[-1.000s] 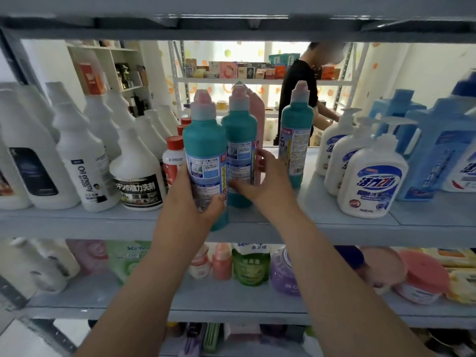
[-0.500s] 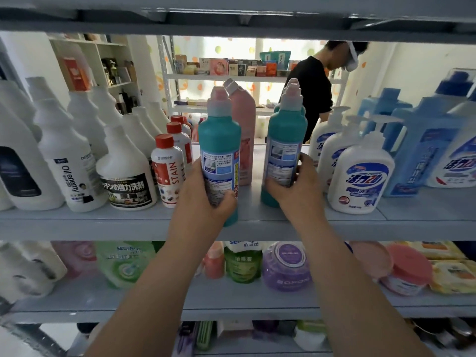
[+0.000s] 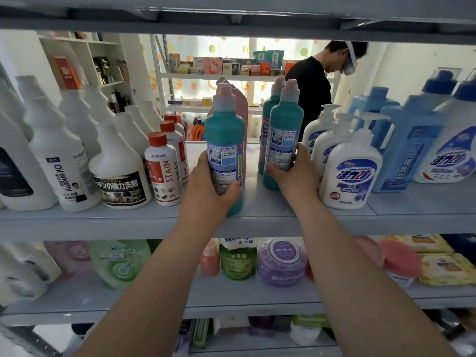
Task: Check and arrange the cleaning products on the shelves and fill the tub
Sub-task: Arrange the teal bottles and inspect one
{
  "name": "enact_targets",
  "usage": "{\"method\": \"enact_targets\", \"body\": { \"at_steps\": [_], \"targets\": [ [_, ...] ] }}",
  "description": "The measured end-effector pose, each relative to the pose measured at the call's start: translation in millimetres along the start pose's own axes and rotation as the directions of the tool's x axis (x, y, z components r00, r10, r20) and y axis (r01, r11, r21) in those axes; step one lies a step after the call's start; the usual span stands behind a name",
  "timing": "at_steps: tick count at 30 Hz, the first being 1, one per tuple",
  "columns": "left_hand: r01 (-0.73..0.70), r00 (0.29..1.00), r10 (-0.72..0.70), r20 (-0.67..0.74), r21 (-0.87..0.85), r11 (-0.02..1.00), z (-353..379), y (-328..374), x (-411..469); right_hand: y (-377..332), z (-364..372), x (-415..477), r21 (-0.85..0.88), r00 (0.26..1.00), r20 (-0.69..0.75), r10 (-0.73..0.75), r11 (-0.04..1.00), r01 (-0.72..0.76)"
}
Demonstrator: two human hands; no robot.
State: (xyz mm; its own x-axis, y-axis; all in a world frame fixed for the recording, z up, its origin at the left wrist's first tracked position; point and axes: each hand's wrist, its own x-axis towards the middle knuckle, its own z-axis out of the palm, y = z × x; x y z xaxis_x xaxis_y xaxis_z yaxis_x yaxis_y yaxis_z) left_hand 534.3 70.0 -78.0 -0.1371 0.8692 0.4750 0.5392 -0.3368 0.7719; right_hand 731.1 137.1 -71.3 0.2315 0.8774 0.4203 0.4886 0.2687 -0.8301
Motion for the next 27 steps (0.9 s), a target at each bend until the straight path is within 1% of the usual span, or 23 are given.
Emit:
{"method": "enact_targets", "body": {
  "at_steps": [3, 6, 8, 9, 11, 12, 14, 16, 18, 19, 20, 21, 22, 23, 24, 25, 26, 27],
  "targets": [
    [0.025, 0.999, -0.024, 0.033, -0.014, 1.000, 0, -3, -2, -1, -3, -4, -0.047, 0.999, 0.051, 0.015, 0.999, -0.012],
    [0.056, 0.993, -0.056, 0.108, 0.005, 0.998, 1, -3, -6, 1, -5, -20, -0.104, 0.992, 0.123, 0.035, 0.994, -0.023],
    [0.081, 0.988, -0.078, 0.134, -0.023, 0.996, 0, -1, -7, -4, -7, -36, -0.125, 0.993, 0.116, 0.016, 0.992, -0.001],
    [0.098, 0.986, -0.089, 0.144, -0.057, 0.994, -2, 2, -8, -10, -9, -46, -0.100, 0.995, 0.098, -0.005, 0.995, 0.015],
    [0.137, 0.981, -0.112, 0.161, -0.149, 0.979, -9, 6, -15, -20, -12, -67, 0.018, 0.995, 0.092, -0.028, 0.999, 0.027],
    [0.155, 0.978, -0.121, 0.169, -0.208, 0.966, -12, 7, -22, -23, -14, -80, 0.089, 0.991, 0.133, -0.022, 0.996, 0.011],
    [0.175, 0.974, -0.120, 0.192, -0.301, 0.937, -19, 12, -40, -31, -17, -106, 0.247, 0.966, 0.258, -0.024, 0.968, -0.042],
    [0.198, 0.964, -0.116, 0.238, -0.358, 0.912, -27, 18, -63, -35, -16, -129, 0.403, 0.933, 0.360, -0.012, 0.904, -0.144],
    [0.243, 0.948, -0.123, 0.294, -0.416, 0.877, -32, 22, -86, -38, -14, -147, 0.573, 0.902, 0.431, 0.012, 0.769, -0.283],
    [0.286, 0.933, -0.139, 0.332, -0.450, 0.846, -35, 24, -96, -40, -12, -155, 0.636, 0.889, 0.456, 0.034, 0.686, -0.352],
    [0.353, 0.910, -0.165, 0.381, -0.502, 0.789, -38, 25, -106, -39, -12, -162, 0.666, 0.876, 0.478, 0.070, 0.622, -0.413],
    [0.445, 0.874, -0.191, 0.447, -0.577, 0.684, -39, 26, -115, -38, -12, -169, 0.677, 0.857, 0.504, 0.105, 0.568, -0.468],
    [0.558, 0.817, -0.222, 0.531, -0.635, 0.535, -40, 29, -123, -35, -12, -174, 0.679, 0.840, 0.526, 0.131, 0.530, -0.508],
    [0.664, 0.742, -0.241, 0.625, -0.639, 0.388, -40, 31, -132, -36, -13, -181, 0.680, 0.824, 0.546, 0.153, 0.493, -0.542],
    [0.740, 0.670, -0.246, 0.700, -0.604, 0.297, -40, 35, -140, -33, -14, -187, 0.685, 0.809, 0.564, 0.163, 0.454, -0.570],
    [0.784, 0.617, -0.246, 0.747, -0.560, 0.267, -39, 36, -148, -32, -15, -194, 0.701, 0.807, 0.563, 0.176, 0.416, -0.580],
    [0.808, 0.585, -0.253, 0.771, -0.529, 0.258, -37, 37, -156, -29, -17, -200, 0.714, 0.816, 0.549, 0.184, 0.405, -0.571],
    [0.815, 0.575, -0.255, 0.777, -0.518, 0.261, -33, 34, -163, -29, -21, -205, 0.720, 0.834, 0.516, 0.195, 0.429, -0.545]
  ]
}}
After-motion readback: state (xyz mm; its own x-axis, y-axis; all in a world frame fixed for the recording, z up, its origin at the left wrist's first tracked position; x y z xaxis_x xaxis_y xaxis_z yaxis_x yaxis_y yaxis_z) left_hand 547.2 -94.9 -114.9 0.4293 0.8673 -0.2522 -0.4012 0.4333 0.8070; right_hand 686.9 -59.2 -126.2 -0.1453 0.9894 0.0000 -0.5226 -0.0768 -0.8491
